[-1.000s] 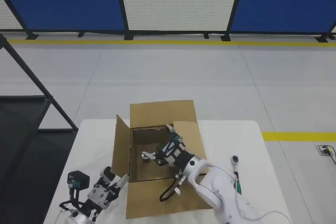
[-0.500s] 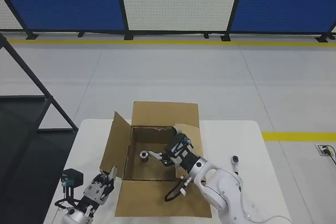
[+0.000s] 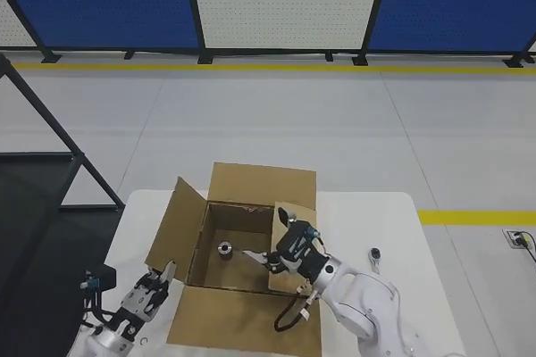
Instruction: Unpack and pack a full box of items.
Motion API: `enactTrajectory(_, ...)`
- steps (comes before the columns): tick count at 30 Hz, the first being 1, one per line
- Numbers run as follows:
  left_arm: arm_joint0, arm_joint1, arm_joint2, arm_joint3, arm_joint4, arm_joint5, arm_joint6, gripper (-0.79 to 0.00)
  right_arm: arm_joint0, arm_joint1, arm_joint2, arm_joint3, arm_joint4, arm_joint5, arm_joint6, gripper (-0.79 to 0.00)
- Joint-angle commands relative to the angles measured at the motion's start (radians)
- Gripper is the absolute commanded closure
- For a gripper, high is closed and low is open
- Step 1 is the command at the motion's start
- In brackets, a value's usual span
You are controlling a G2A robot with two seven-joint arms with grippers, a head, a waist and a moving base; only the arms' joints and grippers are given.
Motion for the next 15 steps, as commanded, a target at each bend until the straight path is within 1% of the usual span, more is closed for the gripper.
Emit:
enactTrajectory(1,-0.003,0.001,-0.001,0.011,-0.002,-0.002,-0.004,0.000,-0.003,0.002,0.003,0.003,0.004,0.000,-0.001,-0.785)
enactTrajectory(2,-0.004,0.001,0.000,0.016,-0.001,-0.003,-0.006,0.000,-0.004,0.003,0.006,0.006,0.006,0.002,-0.001,-0.785)
enactTrajectory(3,-0.005,0.001,0.000,0.019,0.000,-0.002,-0.007,-0.018,-0.006,0.004,0.009,0.008,0.009,0.004,-0.003,-0.785)
enactTrajectory(4,-0.006,0.002,0.000,0.020,0.000,-0.002,-0.007,-0.135,-0.008,0.005,0.013,0.010,0.011,0.007,-0.005,-0.785)
enactTrajectory(5,-0.006,0.002,0.000,0.021,0.001,0.002,-0.006,-0.388,-0.011,0.006,0.019,0.012,0.015,0.009,-0.009,-0.785)
enactTrajectory(6,-0.005,0.002,0.001,0.021,0.002,0.004,-0.006,-0.705,-0.015,0.008,0.026,0.013,0.018,0.012,-0.013,-0.785)
enactTrajectory(7,-0.005,0.002,0.001,0.020,0.000,0.008,-0.004,-0.785,-0.019,0.010,0.033,0.012,0.019,0.013,-0.017,-0.785)
enactTrajectory(10,-0.001,0.002,0.000,0.014,0.000,0.013,-0.003,-0.785,-0.034,0.016,0.049,0.006,0.024,-0.014,-0.019,-0.785)
enactTrajectory(15,0.009,0.002,-0.003,-0.002,-0.006,0.024,0.009,-0.785,-0.058,0.030,0.053,-0.025,-0.033,-0.076,-0.016,-0.785)
